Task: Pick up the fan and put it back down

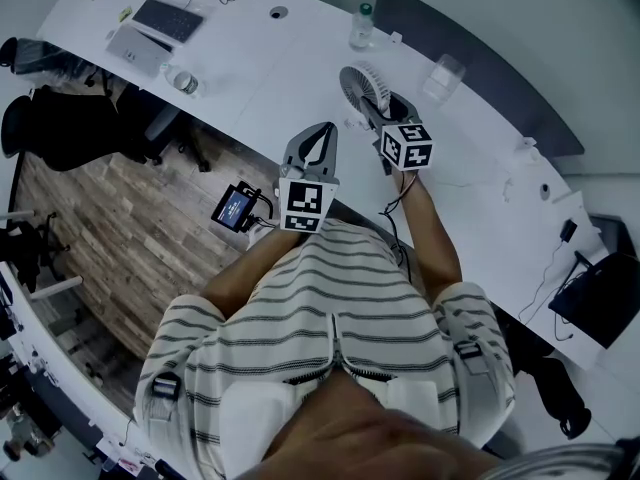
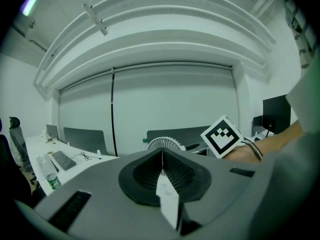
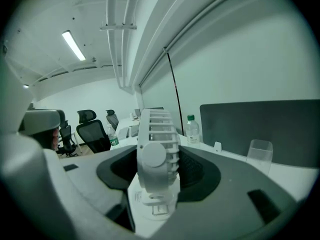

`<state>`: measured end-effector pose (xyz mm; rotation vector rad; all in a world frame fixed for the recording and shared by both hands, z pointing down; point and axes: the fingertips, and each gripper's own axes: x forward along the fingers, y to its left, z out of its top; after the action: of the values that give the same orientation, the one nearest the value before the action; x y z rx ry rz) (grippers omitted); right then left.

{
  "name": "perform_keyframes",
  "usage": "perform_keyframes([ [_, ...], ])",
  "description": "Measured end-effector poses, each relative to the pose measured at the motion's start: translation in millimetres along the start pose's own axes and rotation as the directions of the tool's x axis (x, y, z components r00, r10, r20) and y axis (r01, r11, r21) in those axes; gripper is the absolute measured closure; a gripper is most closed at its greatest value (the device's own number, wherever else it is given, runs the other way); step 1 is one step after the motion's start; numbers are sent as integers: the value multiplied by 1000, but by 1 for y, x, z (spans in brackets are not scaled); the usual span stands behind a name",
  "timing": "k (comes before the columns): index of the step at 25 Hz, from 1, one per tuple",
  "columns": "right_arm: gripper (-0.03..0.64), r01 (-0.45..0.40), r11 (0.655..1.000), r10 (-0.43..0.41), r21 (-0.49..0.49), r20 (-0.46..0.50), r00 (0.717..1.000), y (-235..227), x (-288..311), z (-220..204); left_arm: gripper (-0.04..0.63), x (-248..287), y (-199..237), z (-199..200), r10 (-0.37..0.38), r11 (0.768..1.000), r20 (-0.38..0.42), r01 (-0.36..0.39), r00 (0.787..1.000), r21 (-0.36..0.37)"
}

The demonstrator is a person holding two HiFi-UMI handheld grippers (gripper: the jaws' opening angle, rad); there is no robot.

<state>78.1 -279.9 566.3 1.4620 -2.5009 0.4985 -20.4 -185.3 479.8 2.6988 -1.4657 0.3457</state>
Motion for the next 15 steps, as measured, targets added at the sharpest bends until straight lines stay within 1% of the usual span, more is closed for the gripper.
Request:
perform_keyframes([
  [5, 388, 31, 999, -31, 7, 40, 999, 8, -14, 17, 588, 1, 1, 1, 4, 1000, 2, -4, 1000, -8],
  [8, 388, 59, 998, -60, 12, 53, 997, 12, -21, 23, 588, 2, 1, 1, 6, 1000, 4, -6, 1000, -25],
  [11, 388, 90, 996, -90, 5, 75, 993, 18, -30, 30, 588, 2, 2, 4, 8, 998, 28, -6, 1000, -62],
  [15, 388, 109, 994, -109, 4, 107, 988, 27, -36, 40, 588, 3, 3, 7, 15, 997, 45, -11, 999, -76],
])
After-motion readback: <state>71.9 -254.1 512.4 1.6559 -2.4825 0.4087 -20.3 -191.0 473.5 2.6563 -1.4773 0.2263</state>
